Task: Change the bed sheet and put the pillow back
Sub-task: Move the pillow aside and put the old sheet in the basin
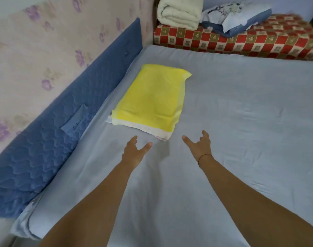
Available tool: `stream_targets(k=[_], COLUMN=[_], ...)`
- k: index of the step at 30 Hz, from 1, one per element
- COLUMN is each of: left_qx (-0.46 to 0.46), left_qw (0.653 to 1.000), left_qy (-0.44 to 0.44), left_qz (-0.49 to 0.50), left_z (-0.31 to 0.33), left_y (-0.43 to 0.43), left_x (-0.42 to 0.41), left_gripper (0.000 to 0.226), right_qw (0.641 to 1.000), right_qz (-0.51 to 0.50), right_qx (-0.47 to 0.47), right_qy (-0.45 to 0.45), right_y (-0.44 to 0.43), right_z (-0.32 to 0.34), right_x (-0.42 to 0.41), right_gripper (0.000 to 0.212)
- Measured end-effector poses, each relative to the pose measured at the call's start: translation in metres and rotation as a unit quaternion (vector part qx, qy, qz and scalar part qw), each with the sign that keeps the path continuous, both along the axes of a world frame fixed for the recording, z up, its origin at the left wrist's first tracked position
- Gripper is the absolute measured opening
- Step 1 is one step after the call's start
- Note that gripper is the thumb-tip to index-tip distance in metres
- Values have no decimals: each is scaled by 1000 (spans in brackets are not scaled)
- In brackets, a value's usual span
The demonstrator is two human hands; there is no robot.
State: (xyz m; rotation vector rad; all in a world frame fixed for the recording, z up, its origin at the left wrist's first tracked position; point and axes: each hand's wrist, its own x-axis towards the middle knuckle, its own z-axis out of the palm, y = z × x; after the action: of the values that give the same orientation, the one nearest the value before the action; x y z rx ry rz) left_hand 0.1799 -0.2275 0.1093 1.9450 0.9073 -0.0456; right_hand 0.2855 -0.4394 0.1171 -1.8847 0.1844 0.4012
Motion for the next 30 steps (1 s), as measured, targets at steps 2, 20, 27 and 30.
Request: stream_targets(k=[2,20,27,30], left_qx=[-2,54,103,116], left_qw=[1000,997,990,987], left_qy=[3,51,93,98], left_qz=[3,17,37,42], left_z=[-3,-103,-142,-153], left_y=[12,158,216,231], left_x=[9,155,186,195], left_gripper=[84,89,93,91], right_qw=[1000,996,987,984], right_qz=[0,0,-14,-38], right_qx=[-3,-22,-41,-47], right_qy=[5,90,153,167], right_y=[13,130,187,205], right_z=[-4,-102,-141,-158], right_x=[12,122,141,145], right_gripper=[105,107,112,120])
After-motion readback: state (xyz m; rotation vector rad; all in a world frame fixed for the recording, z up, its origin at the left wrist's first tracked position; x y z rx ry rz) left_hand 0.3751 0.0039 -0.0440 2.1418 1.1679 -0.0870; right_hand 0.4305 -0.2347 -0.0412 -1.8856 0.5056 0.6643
